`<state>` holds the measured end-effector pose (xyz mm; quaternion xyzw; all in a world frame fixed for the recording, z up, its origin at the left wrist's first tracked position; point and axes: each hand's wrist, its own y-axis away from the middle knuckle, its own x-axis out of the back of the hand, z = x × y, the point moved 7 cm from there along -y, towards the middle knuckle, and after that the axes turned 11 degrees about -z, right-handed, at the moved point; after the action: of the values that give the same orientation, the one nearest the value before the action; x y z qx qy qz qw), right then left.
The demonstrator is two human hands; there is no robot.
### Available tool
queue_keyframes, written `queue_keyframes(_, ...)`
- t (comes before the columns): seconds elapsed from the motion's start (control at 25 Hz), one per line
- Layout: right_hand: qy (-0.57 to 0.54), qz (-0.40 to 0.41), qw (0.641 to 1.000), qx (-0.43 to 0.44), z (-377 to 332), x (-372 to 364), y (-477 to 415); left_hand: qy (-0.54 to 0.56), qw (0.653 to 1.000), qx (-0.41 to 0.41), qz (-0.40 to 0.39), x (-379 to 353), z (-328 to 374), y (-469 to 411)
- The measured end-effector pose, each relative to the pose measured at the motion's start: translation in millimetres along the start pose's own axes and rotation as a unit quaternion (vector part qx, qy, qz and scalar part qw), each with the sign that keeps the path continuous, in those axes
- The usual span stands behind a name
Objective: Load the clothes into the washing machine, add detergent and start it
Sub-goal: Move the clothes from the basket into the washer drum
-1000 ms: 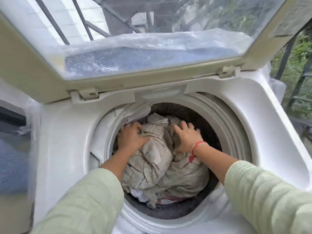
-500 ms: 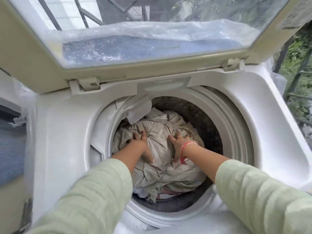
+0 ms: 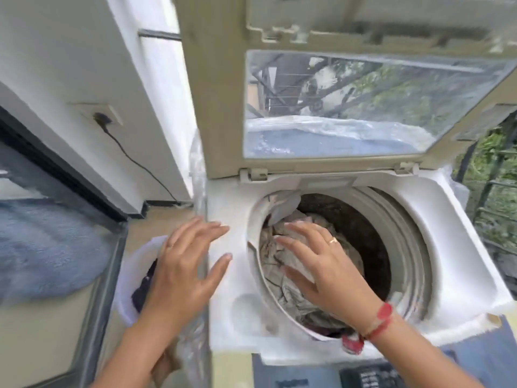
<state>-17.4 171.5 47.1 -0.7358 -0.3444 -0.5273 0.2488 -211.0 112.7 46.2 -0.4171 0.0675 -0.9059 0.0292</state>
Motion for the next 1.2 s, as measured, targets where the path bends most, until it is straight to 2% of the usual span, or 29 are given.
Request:
queue_keyframes(0.08, -0.035, 0.015, 0.999, 0.017, -71.6, -4.8, -19.1, 0.036, 0.997, 0.049, 0.048, 48.7, -43.8, 48.0)
queue_keyframes(0.16, -0.047, -0.002, 0.998, 0.036, -136.9, -26.1, -40.0, 0.053, 0.993, 0.09, 0.062, 83.4, -95.9, 85.3)
queue_keyframes(0.32, -0.045, -0.07, 0.996, 0.043, -235.8, -99.0, -98.5, 0.047, 0.981, 0.187, 0.018, 123.4, -223.3, 141.5)
queue_keyframes(0.48, -0.079, -0.15, 0.984, -0.058, -253.7, -197.7, -144.9, 0.059, 0.959, 0.258, -0.101, 110.9, -324.0, 181.1)
queue_keyframes(0.64, -0.118, -0.265, 0.943, -0.162, -236.7, -305.4, -155.8, 0.04, 0.924, 0.316, -0.21, 58.5, -394.2, 208.5)
queue_keyframes(0.8, -0.136, -0.358, 0.9, -0.209, -214.5, -409.9, -163.2, -0.024, 0.904, 0.335, -0.263, -3.0, -455.4, 215.6)
queue_keyframes(0.96, -0.151, -0.415, 0.86, -0.255, -181.9, -506.7, -170.2, -0.108, 0.867, 0.311, -0.374, -80.6, -507.5, 217.0)
queue_keyframes(1.2, -0.124, -0.504, 0.803, -0.295, -135.7, -647.2, -163.2, -0.317, 0.81, 0.13, -0.476, -188.2, -571.8, 195.3)
